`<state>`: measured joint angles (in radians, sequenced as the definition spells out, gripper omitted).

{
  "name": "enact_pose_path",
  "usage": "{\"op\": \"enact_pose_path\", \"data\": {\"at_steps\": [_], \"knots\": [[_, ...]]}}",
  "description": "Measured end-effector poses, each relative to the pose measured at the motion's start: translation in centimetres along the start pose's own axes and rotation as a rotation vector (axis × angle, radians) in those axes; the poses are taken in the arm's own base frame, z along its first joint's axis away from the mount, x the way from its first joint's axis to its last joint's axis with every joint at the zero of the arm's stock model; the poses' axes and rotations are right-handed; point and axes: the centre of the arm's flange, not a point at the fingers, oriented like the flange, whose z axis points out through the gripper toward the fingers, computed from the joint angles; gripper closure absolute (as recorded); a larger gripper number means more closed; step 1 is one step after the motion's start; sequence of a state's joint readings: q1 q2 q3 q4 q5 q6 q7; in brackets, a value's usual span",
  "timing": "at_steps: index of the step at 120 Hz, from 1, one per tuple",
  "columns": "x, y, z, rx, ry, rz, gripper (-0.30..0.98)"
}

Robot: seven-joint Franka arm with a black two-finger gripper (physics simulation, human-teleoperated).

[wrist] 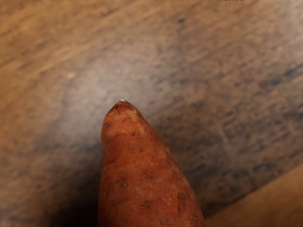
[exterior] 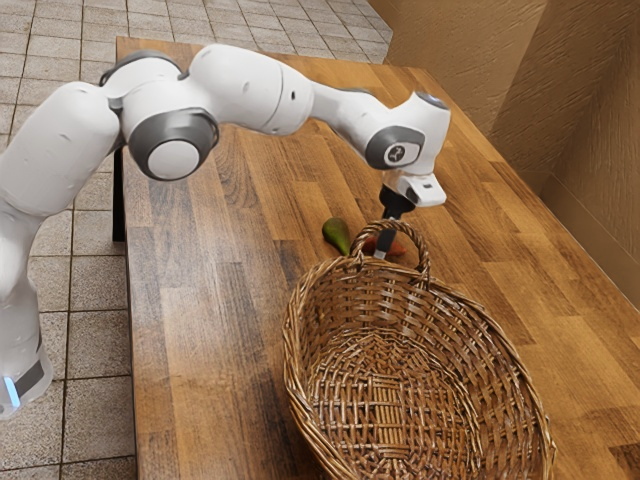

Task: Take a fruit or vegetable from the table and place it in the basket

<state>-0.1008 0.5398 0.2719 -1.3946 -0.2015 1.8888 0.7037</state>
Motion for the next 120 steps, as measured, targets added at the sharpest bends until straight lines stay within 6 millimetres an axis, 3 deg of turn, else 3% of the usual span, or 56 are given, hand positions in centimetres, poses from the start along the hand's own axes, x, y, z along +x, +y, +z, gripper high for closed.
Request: {"op": "enact_pose_path", "data": {"at_steps": [14,33,46,94,111,120], "knots": [[0.1,0.0,-0.2,0.005,0.008,0.001,0.18],[-0.5,-0.5,-1.2,0.012,0.023,-0.009,0.46],[-0.6,-0.4,-2.6,0.023,0.043,-0.008,0.51],[-1.8,2.2,-15.7,0.116,0.222,0.024,0.50],[-0.6,6.1,-20.1,0.146,0.286,0.086,0.51],[0.5,8.8,-21.2,0.147,0.304,0.132,0.51]]}}
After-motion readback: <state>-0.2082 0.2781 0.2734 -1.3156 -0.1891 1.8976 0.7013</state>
